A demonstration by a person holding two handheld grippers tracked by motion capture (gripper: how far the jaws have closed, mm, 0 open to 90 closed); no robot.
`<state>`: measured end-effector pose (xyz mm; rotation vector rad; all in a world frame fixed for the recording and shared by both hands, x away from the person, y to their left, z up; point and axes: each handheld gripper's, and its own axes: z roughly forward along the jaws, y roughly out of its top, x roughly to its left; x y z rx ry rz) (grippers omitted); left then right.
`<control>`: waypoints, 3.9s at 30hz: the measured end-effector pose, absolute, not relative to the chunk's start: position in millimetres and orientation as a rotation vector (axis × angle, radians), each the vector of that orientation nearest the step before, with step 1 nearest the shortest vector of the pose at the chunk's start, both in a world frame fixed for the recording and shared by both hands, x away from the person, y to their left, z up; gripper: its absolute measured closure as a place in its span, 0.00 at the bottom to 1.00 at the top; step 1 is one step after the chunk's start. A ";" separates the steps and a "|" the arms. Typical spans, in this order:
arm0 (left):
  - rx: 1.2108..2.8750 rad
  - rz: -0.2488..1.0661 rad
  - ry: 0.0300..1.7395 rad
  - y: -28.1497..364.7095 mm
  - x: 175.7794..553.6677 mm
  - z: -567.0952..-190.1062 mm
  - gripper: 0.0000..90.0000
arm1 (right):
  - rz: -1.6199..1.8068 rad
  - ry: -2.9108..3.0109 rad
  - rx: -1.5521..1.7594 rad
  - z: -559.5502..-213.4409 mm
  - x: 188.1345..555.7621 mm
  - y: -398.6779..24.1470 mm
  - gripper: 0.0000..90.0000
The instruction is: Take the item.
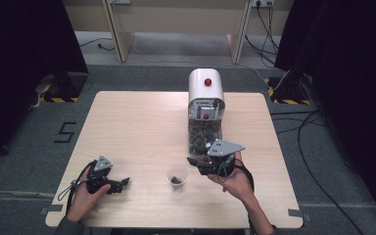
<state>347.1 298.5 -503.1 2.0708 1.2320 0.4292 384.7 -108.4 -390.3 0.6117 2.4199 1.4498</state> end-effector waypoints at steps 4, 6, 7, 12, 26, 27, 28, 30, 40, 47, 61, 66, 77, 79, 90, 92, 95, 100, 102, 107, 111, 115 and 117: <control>2.071 0.429 1.232 298.5 347.1 -503.1 0.00 | 1.438 2.403 0.642 -390.8 387.7 -114.3 0.57; 2.071 0.429 1.232 298.5 347.1 -503.1 0.00 | 1.433 2.393 0.669 -392.3 389.4 -119.2 0.54; 2.071 0.429 1.232 298.5 347.1 -503.1 0.00 | 1.424 2.391 0.680 -392.7 389.9 -120.7 0.54; 2.071 0.429 1.232 298.5 347.1 -503.1 0.00 | 1.410 2.384 0.721 -396.6 393.0 -128.5 0.51; 2.071 0.429 1.232 298.5 347.1 -503.1 0.00 | 1.371 2.361 0.789 -401.1 393.0 -147.0 0.45; 2.071 0.429 1.232 298.5 347.1 -503.1 0.00 | 1.360 2.357 0.798 -401.8 392.8 -149.6 0.45; 2.071 0.429 1.232 298.5 347.1 -503.1 0.00 | 1.360 2.357 0.798 -401.8 392.8 -149.6 0.45; 2.071 0.429 1.232 298.5 347.1 -503.1 0.00 | 1.354 2.350 0.815 -403.0 392.8 -153.2 0.44; 2.071 0.429 1.232 298.5 347.1 -503.1 0.00 | 1.353 2.334 0.826 -401.1 390.4 -160.6 0.43; 2.071 0.429 1.232 298.5 347.1 -503.1 0.00 | 1.332 2.333 0.866 -405.5 390.3 -167.6 0.41; 2.070 0.429 1.232 298.5 347.1 -503.1 0.00 | 1.311 2.312 0.915 -409.4 389.7 -178.8 0.37; 2.071 0.429 1.232 298.5 347.1 -503.1 0.00 | 1.292 2.308 0.948 -414.4 388.9 -185.8 0.36; 2.071 0.429 1.232 298.5 347.1 -503.1 0.00 | 1.257 2.298 0.972 -419.3 386.6 -193.6 0.33; 2.071 0.429 1.232 298.5 347.1 -503.1 0.00 | 1.241 2.296 0.975 -420.4 386.8 -195.3 0.33; 2.070 0.429 1.232 298.5 347.1 -503.2 0.00 | 1.211 2.298 1.016 -427.1 388.6 -202.5 0.32; 2.071 0.429 1.232 298.5 347.1 -503.1 0.00 | 1.202 2.299 1.017 -427.6 388.2 -203.2 0.31; 2.071 0.429 1.232 298.5 347.1 -503.1 0.00 | 1.190 2.303 1.025 -429.9 387.5 -205.0 0.31; 2.070 0.429 1.231 298.5 347.1 -503.2 0.00 | 1.178 2.308 1.026 -433.2 386.4 -206.3 0.31; 2.071 0.429 1.232 298.5 347.1 -503.1 0.00 | 1.174 2.309 1.033 -434.6 385.0 -206.5 0.31; 2.071 0.429 1.232 298.5 347.1 -503.1 0.00 | 1.159 2.316 1.039 -437.7 384.3 -208.4 0.31; 2.071 0.430 1.232 298.5 347.1 -503.1 0.00 | 1.155 2.316 1.048 -439.5 383.1 -209.7 0.31; 2.071 0.430 1.232 298.4 347.1 -503.1 0.00 | 1.150 2.321 1.047 -441.0 382.3 -210.4 0.31; 2.070 0.429 1.231 298.5 347.1 -503.2 0.00 | 1.148 2.321 1.051 -441.5 381.8 -210.6 0.31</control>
